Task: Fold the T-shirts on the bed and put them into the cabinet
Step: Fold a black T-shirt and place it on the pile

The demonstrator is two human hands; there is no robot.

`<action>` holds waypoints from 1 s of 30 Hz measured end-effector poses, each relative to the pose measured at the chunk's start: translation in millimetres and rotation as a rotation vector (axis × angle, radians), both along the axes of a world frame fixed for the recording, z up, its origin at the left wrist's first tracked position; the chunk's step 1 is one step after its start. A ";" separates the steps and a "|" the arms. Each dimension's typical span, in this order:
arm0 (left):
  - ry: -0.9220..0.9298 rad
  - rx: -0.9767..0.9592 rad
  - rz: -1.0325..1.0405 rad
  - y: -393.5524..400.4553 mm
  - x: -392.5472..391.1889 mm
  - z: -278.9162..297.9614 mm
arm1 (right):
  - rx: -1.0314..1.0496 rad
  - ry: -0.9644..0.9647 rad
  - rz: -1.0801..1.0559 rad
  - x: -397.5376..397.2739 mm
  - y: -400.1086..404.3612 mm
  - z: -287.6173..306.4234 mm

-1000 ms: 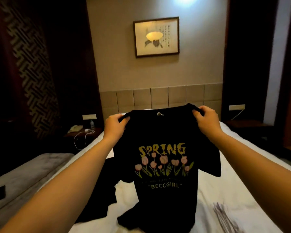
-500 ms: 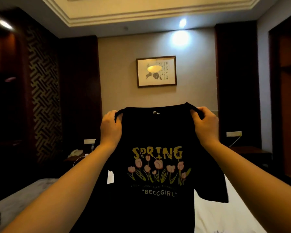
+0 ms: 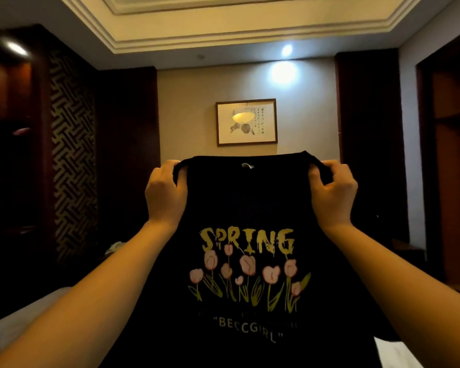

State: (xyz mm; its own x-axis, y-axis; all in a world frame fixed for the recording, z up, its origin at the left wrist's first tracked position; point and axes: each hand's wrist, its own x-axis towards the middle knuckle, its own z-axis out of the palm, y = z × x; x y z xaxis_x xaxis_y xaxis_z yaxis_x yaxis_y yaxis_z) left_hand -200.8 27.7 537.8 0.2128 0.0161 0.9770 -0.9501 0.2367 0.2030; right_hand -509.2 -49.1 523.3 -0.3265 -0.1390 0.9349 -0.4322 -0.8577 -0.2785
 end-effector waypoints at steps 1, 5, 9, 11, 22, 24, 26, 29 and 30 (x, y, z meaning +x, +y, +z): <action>0.001 0.017 0.014 -2.8 1.8 -9.0 | 0.007 0.004 -0.004 0.6 -2.7 -9.1; 0.044 0.111 0.009 -12.4 2.2 -64.1 | 0.062 0.017 -0.020 7.5 -16.9 -66.9; 0.118 0.275 -0.022 -26.2 9.3 -135.0 | 0.237 0.063 0.031 16.7 -33.5 -149.2; 0.157 0.369 -0.024 -34.6 15.0 -168.7 | 0.355 0.085 0.056 20.1 -42.4 -184.7; 0.238 0.725 -0.009 -77.1 35.3 -279.3 | 0.712 0.185 0.014 37.9 -85.7 -288.5; 0.253 0.760 -0.004 -88.7 37.8 -293.5 | 0.748 0.199 0.005 40.4 -94.8 -301.7; 0.270 0.791 -0.002 -103.3 40.3 -306.5 | 0.786 0.217 -0.001 43.3 -107.2 -313.7; 0.274 0.820 0.014 -124.0 44.1 -326.0 | 0.830 0.258 -0.017 47.1 -125.6 -330.3; 0.274 0.826 0.022 -131.9 45.5 -331.9 | 0.845 0.276 -0.019 48.5 -133.0 -335.0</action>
State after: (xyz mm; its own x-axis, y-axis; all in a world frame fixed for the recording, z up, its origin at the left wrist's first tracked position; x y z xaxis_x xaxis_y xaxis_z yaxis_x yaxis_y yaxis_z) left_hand -155.3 -104.2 205.9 0.4504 -0.6683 0.5920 -0.8450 -0.1050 0.5244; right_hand -460.8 -182.1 188.3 -0.1144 -0.8150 0.5680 -0.5897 -0.4044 -0.6991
